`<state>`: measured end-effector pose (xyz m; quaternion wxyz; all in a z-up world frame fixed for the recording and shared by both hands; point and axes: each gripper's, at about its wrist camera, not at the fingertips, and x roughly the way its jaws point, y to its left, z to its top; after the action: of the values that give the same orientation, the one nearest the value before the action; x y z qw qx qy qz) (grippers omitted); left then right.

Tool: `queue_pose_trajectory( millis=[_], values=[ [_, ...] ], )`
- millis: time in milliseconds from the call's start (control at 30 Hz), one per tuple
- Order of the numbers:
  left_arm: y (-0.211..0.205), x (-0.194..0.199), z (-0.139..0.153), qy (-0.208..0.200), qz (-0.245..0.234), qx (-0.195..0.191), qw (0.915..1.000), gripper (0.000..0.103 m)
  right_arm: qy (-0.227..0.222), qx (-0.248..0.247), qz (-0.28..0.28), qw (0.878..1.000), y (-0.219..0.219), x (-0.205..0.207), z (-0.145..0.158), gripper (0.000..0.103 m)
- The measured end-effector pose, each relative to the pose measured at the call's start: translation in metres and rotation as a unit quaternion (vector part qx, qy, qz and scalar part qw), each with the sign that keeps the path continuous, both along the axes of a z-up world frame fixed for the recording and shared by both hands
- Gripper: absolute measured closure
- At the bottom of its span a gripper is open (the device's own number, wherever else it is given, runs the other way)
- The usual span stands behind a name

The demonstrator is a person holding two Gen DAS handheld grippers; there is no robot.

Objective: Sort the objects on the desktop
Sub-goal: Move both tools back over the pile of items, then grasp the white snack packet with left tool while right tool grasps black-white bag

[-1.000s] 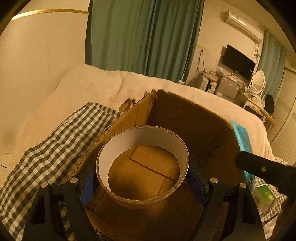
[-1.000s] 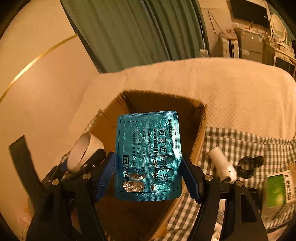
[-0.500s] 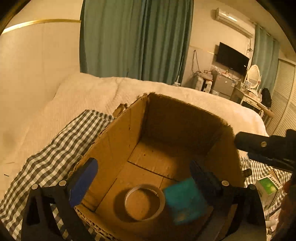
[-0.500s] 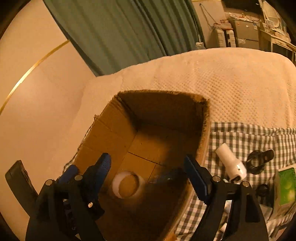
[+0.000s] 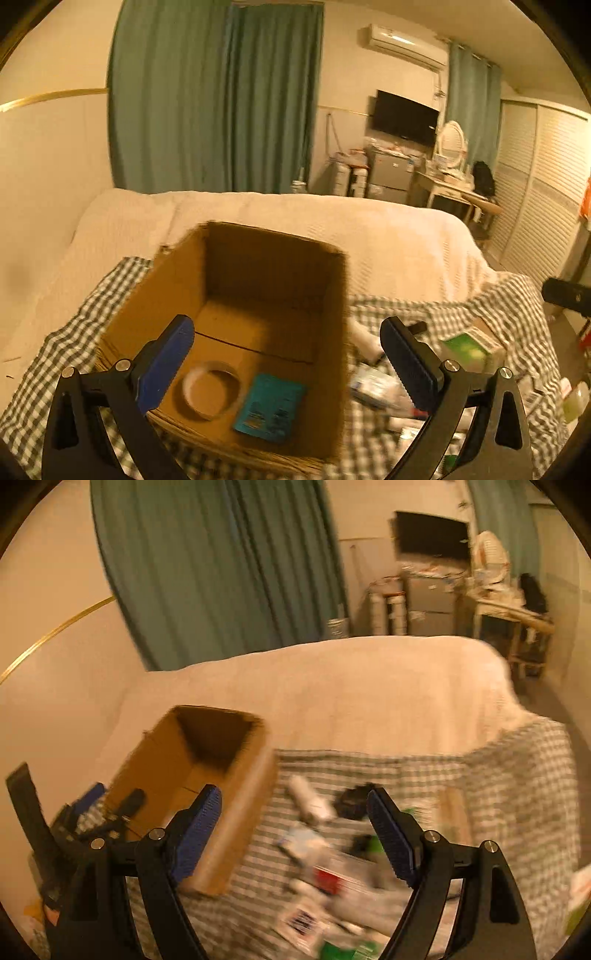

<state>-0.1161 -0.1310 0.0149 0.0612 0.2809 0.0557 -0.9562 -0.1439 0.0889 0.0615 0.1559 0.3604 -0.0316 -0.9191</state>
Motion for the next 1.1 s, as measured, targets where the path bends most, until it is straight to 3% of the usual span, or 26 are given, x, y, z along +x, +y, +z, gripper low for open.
queue_pose_trajectory(
  millis=[167, 500, 800, 1100],
  values=[
    [0.049, 0.009, -0.005, -0.028, -0.035, 0.027, 0.9986, 0.0, -0.001, 0.029, -0.032, 0.999, 0.051, 0.025, -0.008, 0.022],
    [0.132, 0.013, -0.083, -0.114, -0.08, -0.009, 0.9902, 0.0, -0.025, 0.046, -0.052, 0.997, 0.119, 0.05, -0.06, 0.02],
    [0.15, 0.01, -0.137, -0.157, -0.11, -0.034, 0.9808, 0.0, -0.072, 0.059, -0.095, 0.991, 0.154, 0.046, -0.114, 0.02],
    [0.137, 0.0, -0.167, -0.196, -0.111, -0.003, 0.9743, 0.0, -0.136, 0.03, -0.122, 0.983, 0.168, 0.023, -0.157, 0.02]
  ],
)
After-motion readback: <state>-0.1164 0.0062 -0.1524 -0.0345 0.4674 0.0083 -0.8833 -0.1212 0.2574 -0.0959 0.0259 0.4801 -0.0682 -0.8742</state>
